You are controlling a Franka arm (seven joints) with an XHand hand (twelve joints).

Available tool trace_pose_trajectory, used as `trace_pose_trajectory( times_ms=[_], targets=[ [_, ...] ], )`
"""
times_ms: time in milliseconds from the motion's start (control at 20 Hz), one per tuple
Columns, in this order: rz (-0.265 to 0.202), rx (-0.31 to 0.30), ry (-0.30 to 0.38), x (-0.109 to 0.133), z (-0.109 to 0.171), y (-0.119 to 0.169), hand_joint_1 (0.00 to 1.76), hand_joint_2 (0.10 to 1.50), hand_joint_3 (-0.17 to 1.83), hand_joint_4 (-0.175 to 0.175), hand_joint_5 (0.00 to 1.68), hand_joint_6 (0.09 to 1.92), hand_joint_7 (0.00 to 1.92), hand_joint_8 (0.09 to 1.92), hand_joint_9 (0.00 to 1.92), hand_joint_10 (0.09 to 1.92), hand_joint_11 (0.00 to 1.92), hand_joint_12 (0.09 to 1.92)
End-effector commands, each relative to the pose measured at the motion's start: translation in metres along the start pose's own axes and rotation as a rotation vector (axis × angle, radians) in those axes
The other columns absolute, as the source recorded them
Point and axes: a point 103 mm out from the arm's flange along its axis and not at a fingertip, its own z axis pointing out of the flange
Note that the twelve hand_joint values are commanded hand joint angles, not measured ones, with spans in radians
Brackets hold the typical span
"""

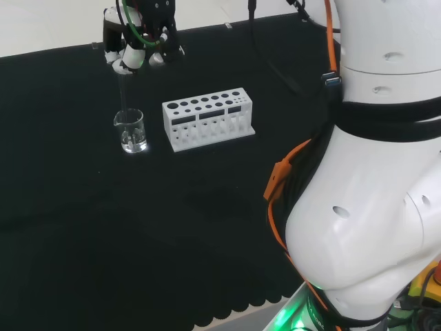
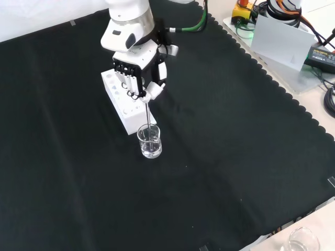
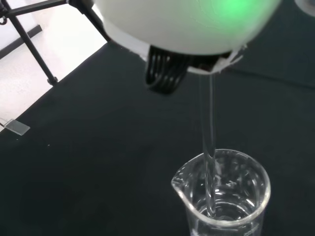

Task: Stir in the beaker to the left of the white test tube rack with the glass rod.

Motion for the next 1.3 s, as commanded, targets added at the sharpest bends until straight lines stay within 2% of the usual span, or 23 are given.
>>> trace_pose_trajectory(
  times_ms=[50,400,500,800,1050,1300],
  targets=[
    [0.026,0.005,-0.011,-0.019,-0.002,-0.002,1.34,0.47,0.96,-0.175,1.32,0.52,1.4,0.83,1.82,0.44,1.71,0.56],
    [0.044,0.006,-0.012,-0.03,-0.006,-0.015,1.34,0.48,0.95,-0.175,1.32,0.52,1.4,0.83,1.82,0.44,1.71,0.57],
    [0.042,0.023,-0.003,-0.029,-0.006,-0.016,1.34,0.48,0.95,-0.175,1.32,0.52,1.4,0.83,1.82,0.44,1.71,0.57],
    [0.017,0.017,-0.024,-0.007,-0.001,-0.025,1.34,0.48,0.95,-0.175,1.31,0.52,1.39,0.83,1.82,0.44,1.71,0.57],
    [-0.008,0.026,-0.002,0.006,0.001,-0.01,1.34,0.48,0.95,-0.175,1.31,0.52,1.39,0.83,1.82,0.44,1.71,0.57],
    [-0.024,0.023,0.005,0.008,0.003,0.004,1.34,0.48,0.95,-0.175,1.31,0.52,1.39,0.83,1.82,0.44,1.71,0.57]
  ],
)
